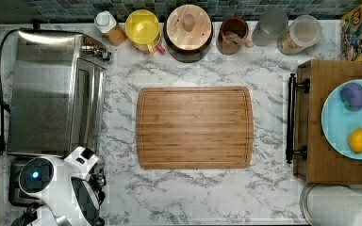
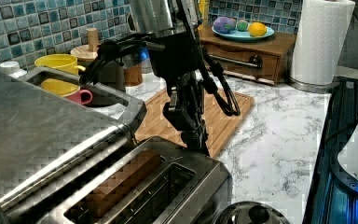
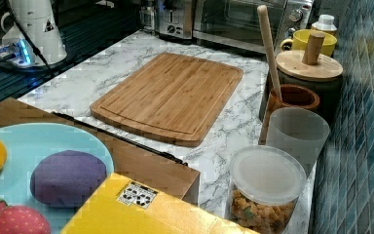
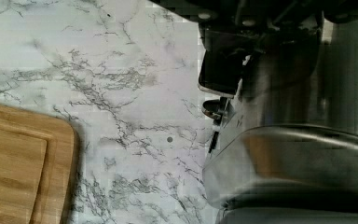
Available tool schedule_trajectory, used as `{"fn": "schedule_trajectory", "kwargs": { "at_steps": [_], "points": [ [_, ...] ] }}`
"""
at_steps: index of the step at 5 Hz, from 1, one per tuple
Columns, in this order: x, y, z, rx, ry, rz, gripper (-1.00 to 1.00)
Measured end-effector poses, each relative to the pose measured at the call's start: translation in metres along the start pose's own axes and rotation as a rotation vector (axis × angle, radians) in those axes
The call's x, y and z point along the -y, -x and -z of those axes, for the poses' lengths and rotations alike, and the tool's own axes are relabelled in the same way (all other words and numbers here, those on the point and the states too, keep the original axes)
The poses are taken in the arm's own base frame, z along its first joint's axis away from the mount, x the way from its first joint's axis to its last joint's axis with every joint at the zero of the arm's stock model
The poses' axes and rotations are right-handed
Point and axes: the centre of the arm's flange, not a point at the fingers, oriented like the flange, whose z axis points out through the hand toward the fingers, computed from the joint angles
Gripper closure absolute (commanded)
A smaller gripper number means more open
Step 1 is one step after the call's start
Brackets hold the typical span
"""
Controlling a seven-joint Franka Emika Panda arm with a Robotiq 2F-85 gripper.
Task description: Turn on the toaster.
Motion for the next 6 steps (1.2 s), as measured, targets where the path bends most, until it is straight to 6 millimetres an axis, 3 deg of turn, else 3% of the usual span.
{"fn": "schedule_trajectory", "kwargs": {
  "at_steps": [6],
  "points": [
    [-0.017, -0.009, -0.015, 0.006, -0.040, -0.066, 1.00]
  ]
}}
